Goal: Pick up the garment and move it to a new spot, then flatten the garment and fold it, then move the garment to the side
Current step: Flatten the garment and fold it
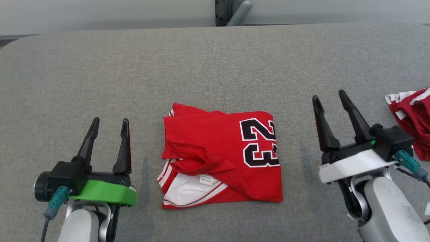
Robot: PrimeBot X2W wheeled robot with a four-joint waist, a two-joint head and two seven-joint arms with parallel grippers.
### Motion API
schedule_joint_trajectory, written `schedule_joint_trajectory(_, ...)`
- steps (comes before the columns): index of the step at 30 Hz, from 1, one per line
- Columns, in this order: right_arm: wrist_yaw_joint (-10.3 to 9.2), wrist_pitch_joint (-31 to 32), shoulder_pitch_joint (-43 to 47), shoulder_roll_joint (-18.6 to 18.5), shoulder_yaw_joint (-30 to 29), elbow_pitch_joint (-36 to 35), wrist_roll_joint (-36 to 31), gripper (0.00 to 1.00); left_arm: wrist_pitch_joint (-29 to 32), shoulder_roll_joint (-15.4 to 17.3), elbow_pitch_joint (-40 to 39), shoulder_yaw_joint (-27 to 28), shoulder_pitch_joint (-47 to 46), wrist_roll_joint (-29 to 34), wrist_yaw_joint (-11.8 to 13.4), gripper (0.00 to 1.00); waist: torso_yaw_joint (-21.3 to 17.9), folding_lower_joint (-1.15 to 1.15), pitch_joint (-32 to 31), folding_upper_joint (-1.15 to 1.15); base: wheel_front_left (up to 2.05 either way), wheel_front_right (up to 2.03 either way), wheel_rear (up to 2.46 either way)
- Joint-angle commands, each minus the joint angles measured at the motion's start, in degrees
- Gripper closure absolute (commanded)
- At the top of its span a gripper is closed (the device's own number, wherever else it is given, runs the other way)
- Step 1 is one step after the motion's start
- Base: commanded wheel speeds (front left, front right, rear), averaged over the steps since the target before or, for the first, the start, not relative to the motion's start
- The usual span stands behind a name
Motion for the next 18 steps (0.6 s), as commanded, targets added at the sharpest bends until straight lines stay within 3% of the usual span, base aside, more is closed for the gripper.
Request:
schedule_joint_trajectory(1,-0.03,-0.22,1.95,-0.7,-1.56,-0.31,-0.26,0.0,-0.17,0.38,-0.08,0.37,0.8,0.51,-0.06,0.0,-0.83,0.0,-0.89,0.0,0.0,0.0,0.0)
schedule_joint_trajectory(9,-0.02,0.36,8.1,-2.07,-6.47,-1.08,-0.34,0.0,-0.17,0.78,-0.25,1.33,3.03,0.51,0.03,0.0,-2.19,0.0,-2.76,0.0,0.0,0.0,0.0)
schedule_joint_trajectory(18,-0.03,0.92,10.3,-1.42,-7.88,-1.96,-0.1,0.0,-0.17,1.03,-0.12,1.3,4.36,0.52,0.23,0.0,-2.62,0.0,-3.58,0.0,0.0,0.0,0.0)
